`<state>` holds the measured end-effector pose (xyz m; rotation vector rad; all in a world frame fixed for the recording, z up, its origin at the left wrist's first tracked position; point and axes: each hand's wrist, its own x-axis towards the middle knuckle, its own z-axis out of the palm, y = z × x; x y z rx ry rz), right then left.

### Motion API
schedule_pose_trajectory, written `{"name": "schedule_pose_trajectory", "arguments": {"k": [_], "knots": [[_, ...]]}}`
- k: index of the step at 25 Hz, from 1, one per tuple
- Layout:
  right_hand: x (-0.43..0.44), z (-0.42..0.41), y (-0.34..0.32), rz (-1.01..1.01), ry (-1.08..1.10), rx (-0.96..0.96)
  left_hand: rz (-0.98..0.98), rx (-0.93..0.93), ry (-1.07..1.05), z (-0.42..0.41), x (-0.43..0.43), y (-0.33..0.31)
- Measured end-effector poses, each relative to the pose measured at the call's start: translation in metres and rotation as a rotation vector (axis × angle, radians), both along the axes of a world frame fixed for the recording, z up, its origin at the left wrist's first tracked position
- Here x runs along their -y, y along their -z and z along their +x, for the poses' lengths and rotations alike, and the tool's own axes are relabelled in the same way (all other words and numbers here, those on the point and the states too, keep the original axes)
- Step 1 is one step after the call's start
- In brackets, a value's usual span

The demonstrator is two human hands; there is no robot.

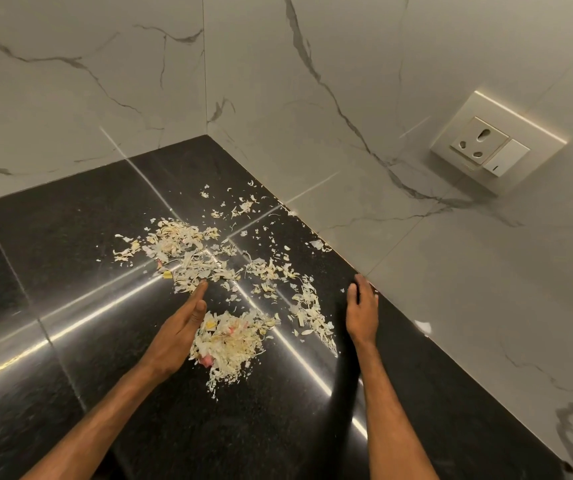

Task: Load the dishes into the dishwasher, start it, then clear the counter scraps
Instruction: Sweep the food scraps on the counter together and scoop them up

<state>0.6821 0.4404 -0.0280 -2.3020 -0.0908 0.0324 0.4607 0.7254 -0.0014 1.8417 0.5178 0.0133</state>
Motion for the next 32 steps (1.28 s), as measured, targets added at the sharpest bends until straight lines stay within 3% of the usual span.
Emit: {"name": "schedule_pose_trajectory", "arguments": {"k": [2,7,9,12,14,16,21,24,26,32], "knots": [[-0.010,-0.008,0.002,-0.217,-0.212,-0.056,0.004,-0.001,-0.006,-0.001,-0.002,0.002],[-0.060,-0.070,0.018,-0.288,-0.496,-0.025,0.004,-0.003,0.001,0.000,-0.004,0.005],[-0.081,-0.095,0.022,-0.180,-0.601,-0.041,-0.004,0.005,0.017,-0.004,-0.006,0.008],[-0.080,-0.106,0.019,0.069,-0.328,-0.073,-0.009,0.003,0.040,-0.016,-0.024,0.013],[-0.072,-0.113,0.020,-0.088,-0.168,-0.034,0.003,-0.008,0.040,-0.025,-0.040,0.017],[-0.089,-0.130,0.019,-0.228,-0.191,-0.033,0.007,-0.021,0.050,-0.032,-0.052,0.020],[-0.174,-0.175,0.023,-0.127,-0.344,-0.051,-0.019,0.004,0.104,-0.035,-0.058,0.015],[-0.170,-0.181,0.024,0.094,-0.101,-0.089,-0.003,0.023,0.107,-0.035,-0.079,0.006],[-0.160,-0.189,0.026,0.134,0.057,-0.070,0.042,0.018,0.096,-0.033,-0.104,0.002],[-0.165,-0.210,0.037,0.036,0.061,-0.044,0.196,-0.013,0.006,-0.001,-0.193,-0.003]]}}
